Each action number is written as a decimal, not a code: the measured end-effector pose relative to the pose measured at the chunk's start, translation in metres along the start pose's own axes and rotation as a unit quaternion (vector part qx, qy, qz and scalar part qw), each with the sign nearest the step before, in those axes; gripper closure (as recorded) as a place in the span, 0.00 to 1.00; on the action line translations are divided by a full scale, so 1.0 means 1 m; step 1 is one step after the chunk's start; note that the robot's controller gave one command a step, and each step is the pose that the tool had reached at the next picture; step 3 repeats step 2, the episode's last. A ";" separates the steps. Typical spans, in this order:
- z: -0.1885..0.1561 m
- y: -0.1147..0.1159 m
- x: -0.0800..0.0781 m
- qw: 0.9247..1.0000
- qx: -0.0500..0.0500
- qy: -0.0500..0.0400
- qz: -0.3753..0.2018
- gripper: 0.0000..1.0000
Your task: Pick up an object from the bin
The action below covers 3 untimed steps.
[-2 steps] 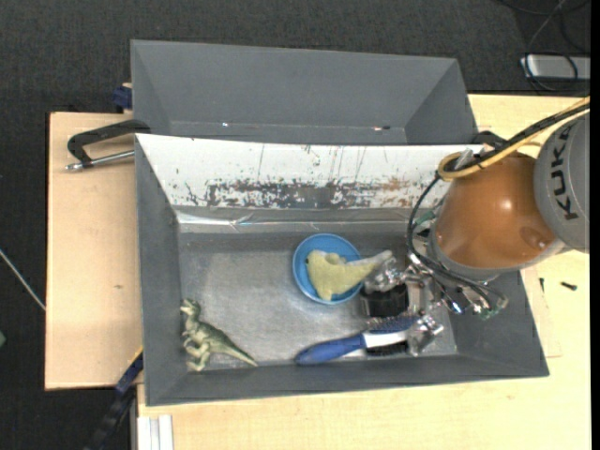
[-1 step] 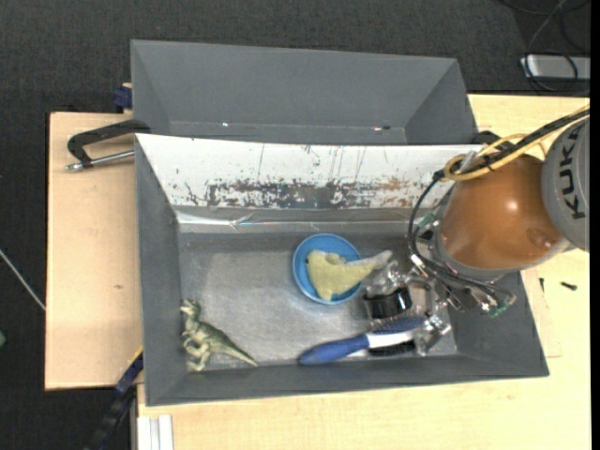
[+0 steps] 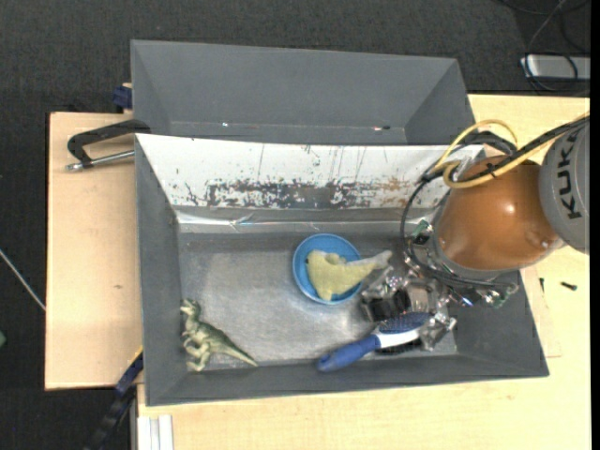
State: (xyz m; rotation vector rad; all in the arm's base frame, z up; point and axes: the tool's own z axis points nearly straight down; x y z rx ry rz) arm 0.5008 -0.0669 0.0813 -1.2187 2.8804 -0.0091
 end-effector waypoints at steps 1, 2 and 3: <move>0.000 0.018 -0.021 0.996 0.008 0.003 -0.089 0.00; 0.000 0.018 -0.021 0.996 0.008 0.002 -0.089 1.00; 0.000 0.018 -0.021 0.996 0.008 0.002 -0.089 1.00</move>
Offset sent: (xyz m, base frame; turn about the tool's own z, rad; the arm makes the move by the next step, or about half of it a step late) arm -0.0084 0.0357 -0.0113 -0.1894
